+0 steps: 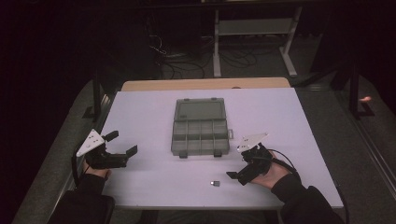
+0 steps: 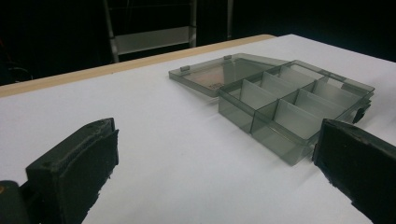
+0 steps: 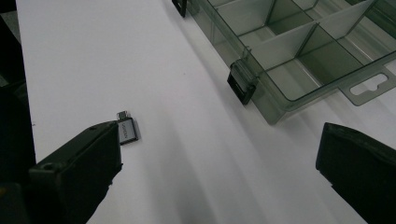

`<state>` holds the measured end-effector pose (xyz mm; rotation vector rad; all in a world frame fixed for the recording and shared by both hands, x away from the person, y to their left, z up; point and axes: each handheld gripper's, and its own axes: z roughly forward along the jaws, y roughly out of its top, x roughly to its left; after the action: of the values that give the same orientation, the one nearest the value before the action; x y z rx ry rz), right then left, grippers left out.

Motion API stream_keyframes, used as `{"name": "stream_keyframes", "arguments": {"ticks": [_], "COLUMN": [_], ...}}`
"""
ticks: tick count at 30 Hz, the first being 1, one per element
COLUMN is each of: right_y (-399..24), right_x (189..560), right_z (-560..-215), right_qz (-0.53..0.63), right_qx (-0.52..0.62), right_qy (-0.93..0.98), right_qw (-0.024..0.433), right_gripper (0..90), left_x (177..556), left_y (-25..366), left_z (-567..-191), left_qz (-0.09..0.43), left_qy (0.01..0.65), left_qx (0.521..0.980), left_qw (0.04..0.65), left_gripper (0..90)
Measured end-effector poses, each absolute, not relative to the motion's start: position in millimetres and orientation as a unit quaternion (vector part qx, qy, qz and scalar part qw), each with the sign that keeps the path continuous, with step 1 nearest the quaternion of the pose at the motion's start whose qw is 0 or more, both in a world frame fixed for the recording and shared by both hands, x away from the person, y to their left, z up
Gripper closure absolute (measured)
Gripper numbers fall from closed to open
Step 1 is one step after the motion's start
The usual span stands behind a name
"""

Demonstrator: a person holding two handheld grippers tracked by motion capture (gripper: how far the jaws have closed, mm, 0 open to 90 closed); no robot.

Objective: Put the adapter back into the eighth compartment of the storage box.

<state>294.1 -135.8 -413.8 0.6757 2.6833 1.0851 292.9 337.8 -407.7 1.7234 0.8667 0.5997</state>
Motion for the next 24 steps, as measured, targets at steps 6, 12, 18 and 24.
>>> {"name": "stream_keyframes", "arguments": {"ticks": [6,12,18,24], "right_y": [-133,-128,-124,-120], "right_x": [294,293,292,292], "right_z": [-415,-416,-417,-418], "right_qz": [0.356,0.350,0.343,0.338], "right_qx": [0.222,0.214,0.208,0.202], "right_qy": [0.904,0.909,0.913,0.916], "right_qw": [0.081,0.078,0.076,0.073], "right_gripper": [0.0,0.0,0.0,0.0], "left_x": [293,293,293,293], "left_y": [338,338,338,338], "left_z": [-408,-408,-408,-408], "left_qz": [0.251,0.252,0.251,0.251], "left_qy": [0.362,0.362,0.362,0.361], "left_qx": [0.724,0.724,0.724,0.725], "left_qw": [0.531,0.531,0.531,0.531], "left_gripper": [0.0,0.0,0.0,0.0]}}
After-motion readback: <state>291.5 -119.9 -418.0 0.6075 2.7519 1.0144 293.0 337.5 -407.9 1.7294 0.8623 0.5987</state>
